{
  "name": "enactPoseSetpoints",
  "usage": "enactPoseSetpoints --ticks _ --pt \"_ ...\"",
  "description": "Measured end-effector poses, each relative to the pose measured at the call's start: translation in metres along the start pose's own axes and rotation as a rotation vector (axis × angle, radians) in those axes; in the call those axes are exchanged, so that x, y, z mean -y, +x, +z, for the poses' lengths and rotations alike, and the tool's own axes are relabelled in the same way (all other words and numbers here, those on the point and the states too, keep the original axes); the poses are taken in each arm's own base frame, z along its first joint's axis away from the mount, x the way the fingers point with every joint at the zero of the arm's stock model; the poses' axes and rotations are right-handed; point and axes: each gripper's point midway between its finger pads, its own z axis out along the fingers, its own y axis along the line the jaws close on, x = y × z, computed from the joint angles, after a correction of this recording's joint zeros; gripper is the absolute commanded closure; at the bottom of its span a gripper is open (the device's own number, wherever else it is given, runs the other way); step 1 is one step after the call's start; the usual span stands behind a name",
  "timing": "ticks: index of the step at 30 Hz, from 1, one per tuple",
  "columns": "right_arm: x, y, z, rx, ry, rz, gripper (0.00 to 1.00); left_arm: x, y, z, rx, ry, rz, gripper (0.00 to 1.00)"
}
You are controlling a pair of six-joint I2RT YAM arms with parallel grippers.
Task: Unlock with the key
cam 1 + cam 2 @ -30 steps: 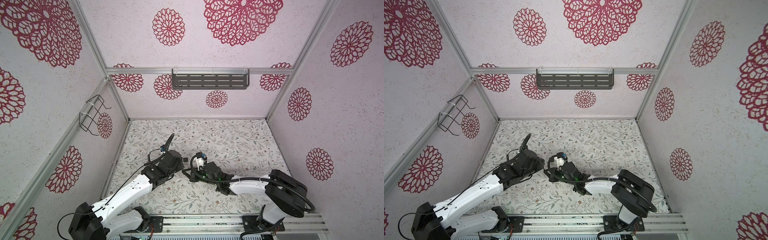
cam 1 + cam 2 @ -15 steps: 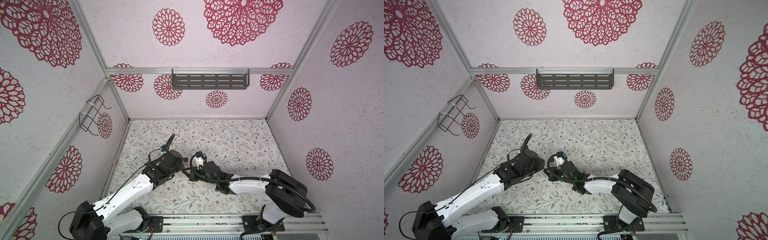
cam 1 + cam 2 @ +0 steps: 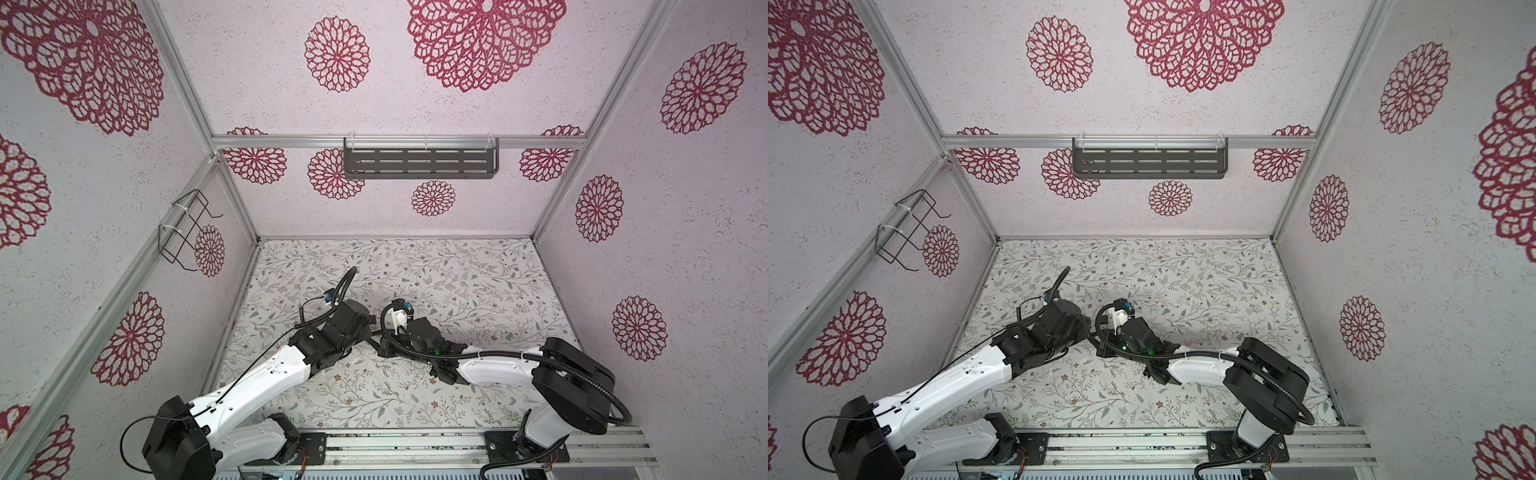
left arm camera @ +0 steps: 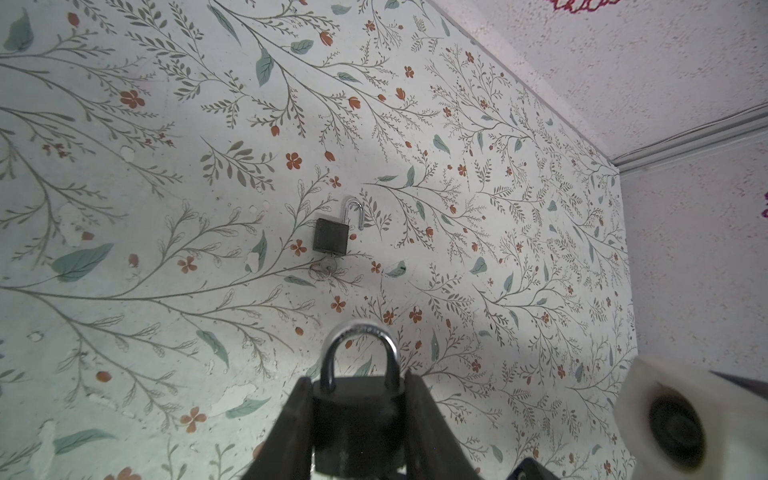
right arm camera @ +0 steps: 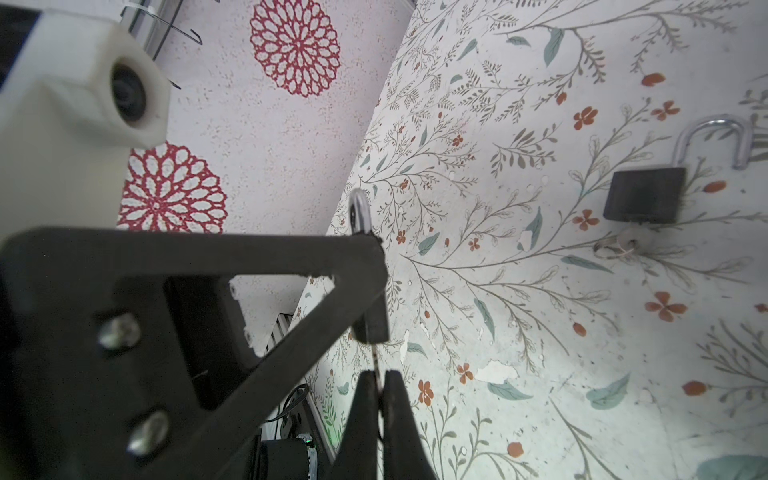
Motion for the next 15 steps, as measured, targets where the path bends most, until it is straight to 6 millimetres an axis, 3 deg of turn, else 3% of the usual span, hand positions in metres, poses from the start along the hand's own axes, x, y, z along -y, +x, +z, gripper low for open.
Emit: enactPoseSetpoints --ticks 11,15 --pt "-0.0014 -0.0068 0.0009 0.006 0.005 0.003 1.0 0.0038 -0.0038 -0.0018 0.02 0.015 -0.007 1.0" --pt "-0.0049 -0.0088 0.0006 0.014 -0.01 0.0 0.9 0.0046 -0.0072 -0.0056 0.036 0.021 -0.01 1.0"
